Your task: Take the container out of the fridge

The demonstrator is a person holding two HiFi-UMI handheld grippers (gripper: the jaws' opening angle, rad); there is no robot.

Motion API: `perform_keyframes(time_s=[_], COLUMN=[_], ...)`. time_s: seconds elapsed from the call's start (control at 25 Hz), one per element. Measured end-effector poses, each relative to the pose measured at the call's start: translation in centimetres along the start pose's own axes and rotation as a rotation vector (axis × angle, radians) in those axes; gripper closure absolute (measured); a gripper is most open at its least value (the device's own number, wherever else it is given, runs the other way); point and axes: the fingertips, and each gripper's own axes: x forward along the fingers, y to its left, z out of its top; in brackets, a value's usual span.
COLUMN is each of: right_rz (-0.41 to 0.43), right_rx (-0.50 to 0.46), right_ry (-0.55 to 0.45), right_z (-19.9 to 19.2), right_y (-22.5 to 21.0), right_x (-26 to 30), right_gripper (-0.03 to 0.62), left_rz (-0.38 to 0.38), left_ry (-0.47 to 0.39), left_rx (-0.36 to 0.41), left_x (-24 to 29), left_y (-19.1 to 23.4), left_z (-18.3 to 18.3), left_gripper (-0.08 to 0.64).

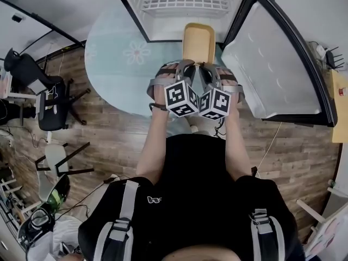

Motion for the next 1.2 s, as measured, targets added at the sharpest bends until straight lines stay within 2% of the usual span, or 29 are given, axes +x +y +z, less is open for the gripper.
perform_keyframes(time_s=[0.32, 0.56, 1.2], right_rz=[-0.004, -0.007, -0.002], right_rx=[0.008, 0.049, 0.025], right_ry=[-0.024, -0.048, -0.040], right_z=[0.2, 0.2, -0.4], right_y=[-0.3, -0.7, -0.8], right_x=[-0.7, -1.0, -1.4], right_gripper=[0.569, 0.569, 0.571], left_rz=[0.015, 0.028, 0.023], left_ry=[0.002, 0.003, 0.002], left_rx=[0.023, 0.035, 0.032], left_x=[-0.5, -0.7, -0.6], left_y=[0.0, 0.3, -0.3], left_z=[0.6, 1.1, 2.0], left_gripper=[0.503, 0.503, 0.509])
